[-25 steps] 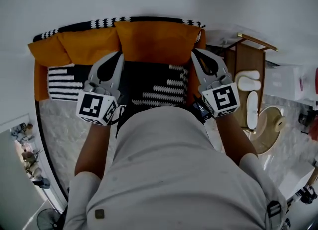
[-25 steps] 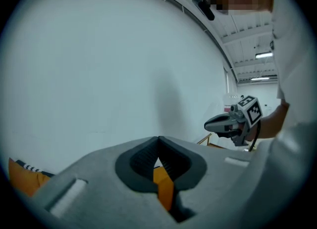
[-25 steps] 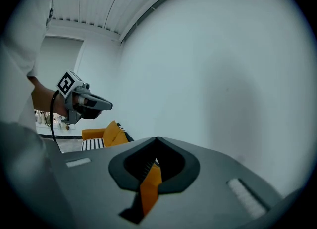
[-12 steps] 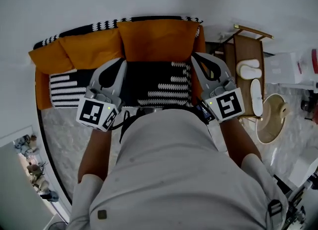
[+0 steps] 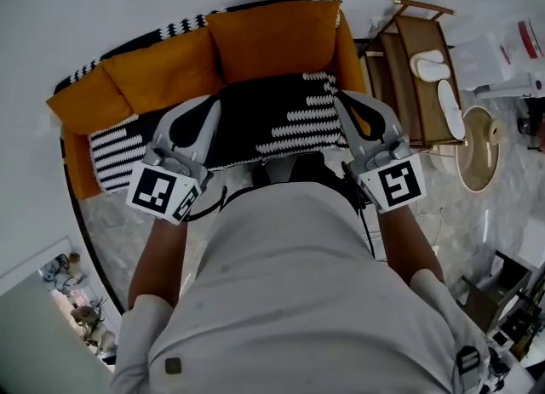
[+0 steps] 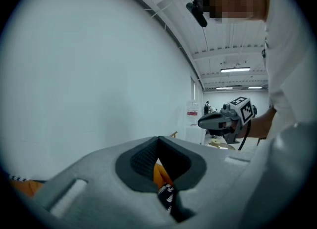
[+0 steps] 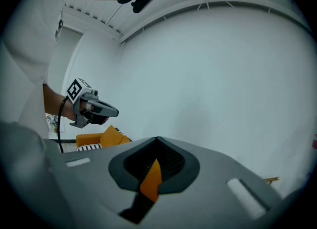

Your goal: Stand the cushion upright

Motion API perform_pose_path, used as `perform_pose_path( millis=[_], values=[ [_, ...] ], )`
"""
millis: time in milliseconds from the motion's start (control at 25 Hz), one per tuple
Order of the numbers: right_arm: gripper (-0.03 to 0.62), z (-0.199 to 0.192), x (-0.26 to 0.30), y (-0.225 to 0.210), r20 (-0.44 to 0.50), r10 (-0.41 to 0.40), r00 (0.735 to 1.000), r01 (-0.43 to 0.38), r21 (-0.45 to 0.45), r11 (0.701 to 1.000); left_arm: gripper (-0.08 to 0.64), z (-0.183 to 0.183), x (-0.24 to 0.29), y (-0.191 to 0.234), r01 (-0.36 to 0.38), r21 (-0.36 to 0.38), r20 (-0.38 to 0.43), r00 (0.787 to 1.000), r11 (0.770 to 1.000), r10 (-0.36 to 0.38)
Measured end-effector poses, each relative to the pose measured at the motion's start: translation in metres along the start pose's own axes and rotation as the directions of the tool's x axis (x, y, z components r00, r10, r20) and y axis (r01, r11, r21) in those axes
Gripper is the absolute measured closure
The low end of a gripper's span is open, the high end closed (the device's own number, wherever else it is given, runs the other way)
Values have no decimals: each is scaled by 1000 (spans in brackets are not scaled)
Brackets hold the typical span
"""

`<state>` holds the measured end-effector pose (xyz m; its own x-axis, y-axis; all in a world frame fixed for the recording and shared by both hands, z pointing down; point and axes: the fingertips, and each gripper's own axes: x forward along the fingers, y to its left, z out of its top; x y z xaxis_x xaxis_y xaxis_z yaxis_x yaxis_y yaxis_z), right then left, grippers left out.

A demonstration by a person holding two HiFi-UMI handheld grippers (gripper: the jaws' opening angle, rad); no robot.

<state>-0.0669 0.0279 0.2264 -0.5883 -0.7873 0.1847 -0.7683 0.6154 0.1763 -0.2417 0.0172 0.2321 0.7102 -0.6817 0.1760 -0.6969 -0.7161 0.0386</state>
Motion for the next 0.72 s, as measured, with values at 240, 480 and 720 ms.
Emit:
perform_pose_path(
  millis=[240, 480, 720],
  values=[
    [581, 3, -44, 34, -20, -28, 999, 28, -3, 1000, 557, -2, -35, -29, 33, -11, 19, 999, 999, -32],
    [581, 0, -89, 41, -15, -13, 1000, 13, 14, 1000, 557, -1, -52, -76, 25, -9, 35, 999, 1000, -25],
    [581, -7, -137, 46, 13, 62, 998, -62, 13, 998, 557, -3, -56, -132, -29, -4, 37, 999, 1000, 29]
  ],
)
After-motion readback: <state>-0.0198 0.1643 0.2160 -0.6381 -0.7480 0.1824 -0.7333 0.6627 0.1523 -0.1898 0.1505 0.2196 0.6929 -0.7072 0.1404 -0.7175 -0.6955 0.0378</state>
